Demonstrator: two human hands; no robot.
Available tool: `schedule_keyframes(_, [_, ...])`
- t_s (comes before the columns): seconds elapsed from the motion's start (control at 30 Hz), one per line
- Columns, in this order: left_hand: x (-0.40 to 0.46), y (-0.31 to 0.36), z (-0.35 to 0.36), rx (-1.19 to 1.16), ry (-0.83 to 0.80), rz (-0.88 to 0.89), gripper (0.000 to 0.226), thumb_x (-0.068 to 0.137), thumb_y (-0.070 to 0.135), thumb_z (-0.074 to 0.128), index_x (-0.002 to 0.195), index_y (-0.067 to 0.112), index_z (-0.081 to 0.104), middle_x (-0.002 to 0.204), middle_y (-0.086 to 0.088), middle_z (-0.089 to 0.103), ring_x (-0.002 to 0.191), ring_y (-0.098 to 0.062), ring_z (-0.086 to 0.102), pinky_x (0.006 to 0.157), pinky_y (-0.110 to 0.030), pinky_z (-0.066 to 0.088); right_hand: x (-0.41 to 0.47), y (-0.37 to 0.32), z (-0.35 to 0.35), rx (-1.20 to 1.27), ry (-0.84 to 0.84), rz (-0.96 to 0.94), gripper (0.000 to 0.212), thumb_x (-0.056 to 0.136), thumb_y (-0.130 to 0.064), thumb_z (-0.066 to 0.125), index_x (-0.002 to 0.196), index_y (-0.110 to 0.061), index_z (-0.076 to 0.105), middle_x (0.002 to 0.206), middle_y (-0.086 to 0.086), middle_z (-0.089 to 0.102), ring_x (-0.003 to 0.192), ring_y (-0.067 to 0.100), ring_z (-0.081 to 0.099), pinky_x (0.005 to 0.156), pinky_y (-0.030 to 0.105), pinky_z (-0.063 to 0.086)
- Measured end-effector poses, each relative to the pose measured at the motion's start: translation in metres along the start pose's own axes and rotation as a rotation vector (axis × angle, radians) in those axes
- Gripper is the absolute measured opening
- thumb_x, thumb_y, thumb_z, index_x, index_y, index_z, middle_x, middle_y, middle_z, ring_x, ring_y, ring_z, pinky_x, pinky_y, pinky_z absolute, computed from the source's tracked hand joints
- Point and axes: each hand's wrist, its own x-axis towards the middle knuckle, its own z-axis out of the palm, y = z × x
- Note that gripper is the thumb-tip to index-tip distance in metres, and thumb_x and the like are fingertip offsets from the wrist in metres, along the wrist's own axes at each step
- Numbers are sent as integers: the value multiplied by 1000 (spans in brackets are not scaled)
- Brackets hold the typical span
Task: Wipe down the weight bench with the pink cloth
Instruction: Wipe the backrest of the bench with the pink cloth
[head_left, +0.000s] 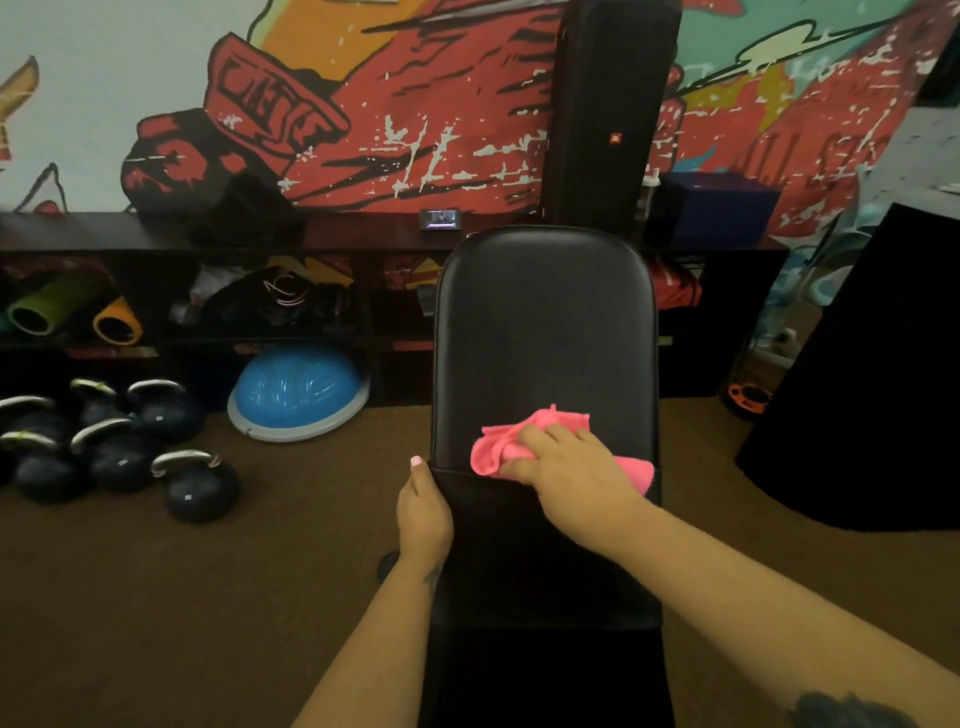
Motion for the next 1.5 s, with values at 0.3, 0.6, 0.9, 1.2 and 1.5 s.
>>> schedule_keyframes(0.3, [-4,3,0,25,10,-13,52,102,44,22,112,10,59,95,-3,56,93,-17,51,85,-31,35,9,19,-22,11,54,197,36,69,-9,47,90,-22,73,93,10,62,79,33,59,63,42,51])
schedule_keyframes(0.6, [-4,5,0,31,10,-19,51,102,45,21,109,12,59,93,-2,58,94,-17,52,88,-32,35,-19,25,-28,-44,-43,182,33,71,-6,55,93,-24,72,106,8,59,93,30,59,74,44,48])
schedule_keyframes(0.9, [-6,7,2,70,49,-32,57,102,46,21,120,5,56,102,-8,55,95,-19,48,89,-34,33,-31,8,-6,41,-47,176,39,72,-7,50,101,-23,71,106,9,60,96,32,57,75,49,51])
schedule_keyframes(1.2, [-4,7,3,84,77,-72,59,100,49,22,124,5,54,119,-14,58,109,-28,52,97,-38,34,-29,40,-14,-31,140,297,30,67,-11,54,86,-27,73,92,8,61,80,31,60,65,40,50])
schedule_keyframes(1.5, [-6,11,2,96,89,-97,60,100,49,22,130,4,50,125,-14,55,119,-31,49,102,-40,32,-56,60,-18,-134,72,310,23,62,-11,61,77,-25,70,88,7,60,71,28,58,57,37,46])
